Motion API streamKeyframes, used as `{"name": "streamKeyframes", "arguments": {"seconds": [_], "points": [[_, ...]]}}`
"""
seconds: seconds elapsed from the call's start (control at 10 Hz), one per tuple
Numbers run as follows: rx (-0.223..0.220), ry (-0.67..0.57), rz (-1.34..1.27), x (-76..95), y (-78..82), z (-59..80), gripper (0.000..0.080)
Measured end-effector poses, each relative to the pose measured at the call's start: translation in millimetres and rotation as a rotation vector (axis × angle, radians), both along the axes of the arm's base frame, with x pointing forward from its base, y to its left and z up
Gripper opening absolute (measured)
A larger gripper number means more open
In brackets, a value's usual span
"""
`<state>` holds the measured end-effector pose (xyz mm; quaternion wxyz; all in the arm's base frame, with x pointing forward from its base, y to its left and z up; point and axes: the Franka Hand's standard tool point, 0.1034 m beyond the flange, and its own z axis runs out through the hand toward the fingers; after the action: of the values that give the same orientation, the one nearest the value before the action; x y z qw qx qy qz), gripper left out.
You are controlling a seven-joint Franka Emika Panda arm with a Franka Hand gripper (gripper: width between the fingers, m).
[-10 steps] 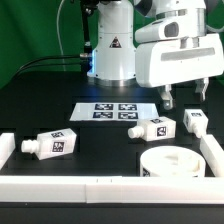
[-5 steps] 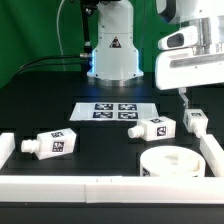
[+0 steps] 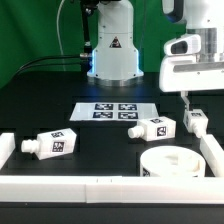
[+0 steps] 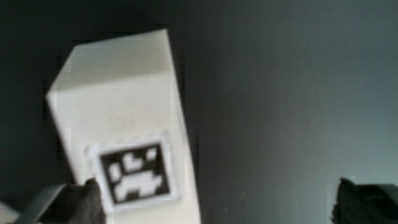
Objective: Assemble stool
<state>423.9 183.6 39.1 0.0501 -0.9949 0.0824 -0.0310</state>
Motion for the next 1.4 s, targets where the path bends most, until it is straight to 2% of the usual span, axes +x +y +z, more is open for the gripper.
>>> {"name": "streamKeyframes", "arguments": {"seconds": [0.4, 0.5, 0.7, 0.8, 1.0, 1.1, 1.3, 1.4], "points": [[-0.003, -0.003, 0.015, 1.3, -2.2, -0.1, 0.0649], [-0.019, 0.033, 0.054, 0.2, -11.1, -2.1, 0.0649], [-0.036, 0.042, 0.065, 13.2, -34.6, 1.0, 0.0649], [-0.039, 0.031, 0.065, 12.8, -40.1, -4.4, 0.0649], [-0.041, 0.042, 0.044, 6.4, -31.9, -21.2, 0.0649], [-0.037, 0.042, 0.027, 11.0, -24.9, -20.7, 0.0649], [-0.037, 0.042, 0.033, 10.2, -22.9, -21.4, 0.0649], [-0.038, 0.041, 0.050, 10.1, -22.9, -21.4, 0.0526]]}}
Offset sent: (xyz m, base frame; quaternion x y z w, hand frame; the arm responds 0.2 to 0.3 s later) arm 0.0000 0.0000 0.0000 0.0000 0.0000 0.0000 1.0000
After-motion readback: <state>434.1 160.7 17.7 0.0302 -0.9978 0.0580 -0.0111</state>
